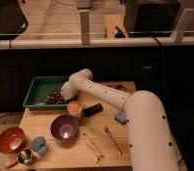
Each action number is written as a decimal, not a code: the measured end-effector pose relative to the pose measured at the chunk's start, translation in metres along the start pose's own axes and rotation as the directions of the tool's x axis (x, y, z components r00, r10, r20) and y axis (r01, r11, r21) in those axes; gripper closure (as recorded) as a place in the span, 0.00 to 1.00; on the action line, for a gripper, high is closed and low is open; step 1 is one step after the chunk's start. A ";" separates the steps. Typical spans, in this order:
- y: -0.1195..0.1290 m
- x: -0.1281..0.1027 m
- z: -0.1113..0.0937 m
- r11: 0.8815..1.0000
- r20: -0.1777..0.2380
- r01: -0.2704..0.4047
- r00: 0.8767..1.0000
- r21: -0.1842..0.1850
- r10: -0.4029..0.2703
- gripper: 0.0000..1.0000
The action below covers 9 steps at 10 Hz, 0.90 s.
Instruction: Place grapes in red bowl
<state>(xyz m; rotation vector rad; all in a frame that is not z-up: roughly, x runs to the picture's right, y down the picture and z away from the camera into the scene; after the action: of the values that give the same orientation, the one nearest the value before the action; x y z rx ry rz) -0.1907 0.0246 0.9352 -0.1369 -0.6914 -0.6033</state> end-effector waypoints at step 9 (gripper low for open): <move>-0.016 0.001 -0.031 0.999 0.009 0.048 0.999 0.018 -0.048 0.52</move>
<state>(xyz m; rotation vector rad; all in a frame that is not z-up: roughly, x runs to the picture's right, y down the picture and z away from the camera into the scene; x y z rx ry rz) -0.1820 0.0010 0.9113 -0.1071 -0.7106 -0.6432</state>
